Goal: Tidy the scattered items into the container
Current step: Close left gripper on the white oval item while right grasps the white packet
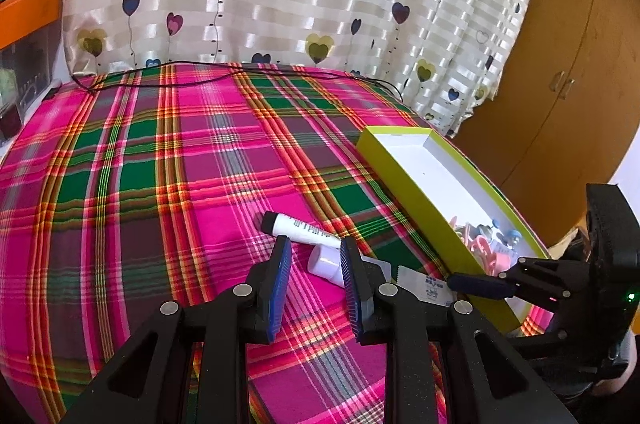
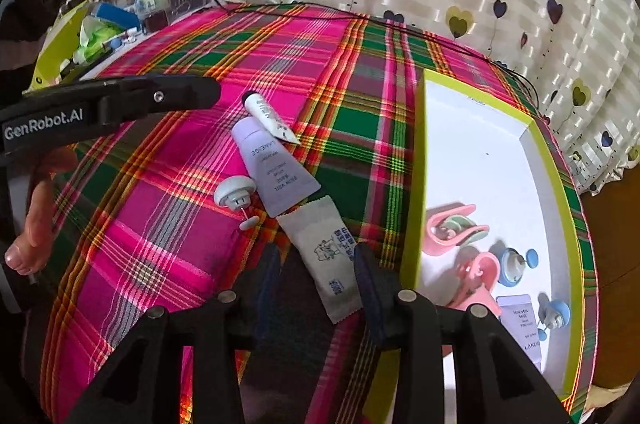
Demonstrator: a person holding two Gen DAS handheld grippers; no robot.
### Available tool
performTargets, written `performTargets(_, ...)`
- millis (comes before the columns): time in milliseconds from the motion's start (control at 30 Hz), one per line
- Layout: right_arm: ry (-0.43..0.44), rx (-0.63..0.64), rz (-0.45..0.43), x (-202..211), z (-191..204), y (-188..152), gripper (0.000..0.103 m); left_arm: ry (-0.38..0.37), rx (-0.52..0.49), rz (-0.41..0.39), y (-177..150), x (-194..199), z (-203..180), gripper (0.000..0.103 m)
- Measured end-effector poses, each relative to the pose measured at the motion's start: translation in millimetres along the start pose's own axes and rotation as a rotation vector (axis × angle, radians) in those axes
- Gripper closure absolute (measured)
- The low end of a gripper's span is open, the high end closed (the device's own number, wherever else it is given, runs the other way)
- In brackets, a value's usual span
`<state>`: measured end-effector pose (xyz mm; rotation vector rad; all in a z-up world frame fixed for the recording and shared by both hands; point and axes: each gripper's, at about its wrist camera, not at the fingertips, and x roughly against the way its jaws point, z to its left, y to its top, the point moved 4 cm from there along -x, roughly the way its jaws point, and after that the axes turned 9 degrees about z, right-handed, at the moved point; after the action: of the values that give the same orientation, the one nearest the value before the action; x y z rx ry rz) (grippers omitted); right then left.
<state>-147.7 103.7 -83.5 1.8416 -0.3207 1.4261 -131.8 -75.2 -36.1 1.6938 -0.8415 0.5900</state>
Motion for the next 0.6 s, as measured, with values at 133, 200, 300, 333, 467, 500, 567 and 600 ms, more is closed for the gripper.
performTargets(133,-0.009,0.000,0.012,-2,-1,3,0.061,-0.005,0.002,-0.001,0,1,0,0.077)
performTargets(200,-0.017,0.004,0.017,-3,-1,5,0.061,-0.007,0.005,-0.003,0,1,1,0.077)
performTargets(300,-0.024,0.001,0.026,-5,-2,7,0.061,-0.009,0.011,-0.006,0,3,1,0.077)
performTargets(333,-0.026,-0.009,0.029,-5,-4,8,0.063,-0.011,0.012,-0.008,1,3,2,0.077)
performTargets(467,-0.025,-0.045,0.033,-4,-10,9,0.074,-0.016,0.015,-0.013,1,6,2,0.077)
performTargets(500,-0.023,-0.053,0.030,-3,-11,8,0.076,-0.017,0.015,-0.014,1,6,2,0.077)
performTargets(567,-0.017,-0.068,0.021,-1,-12,7,0.082,-0.020,0.016,-0.014,1,6,2,0.077)
performTargets(600,-0.015,-0.073,0.018,0,-12,7,0.083,-0.022,0.015,-0.013,1,6,1,0.077)
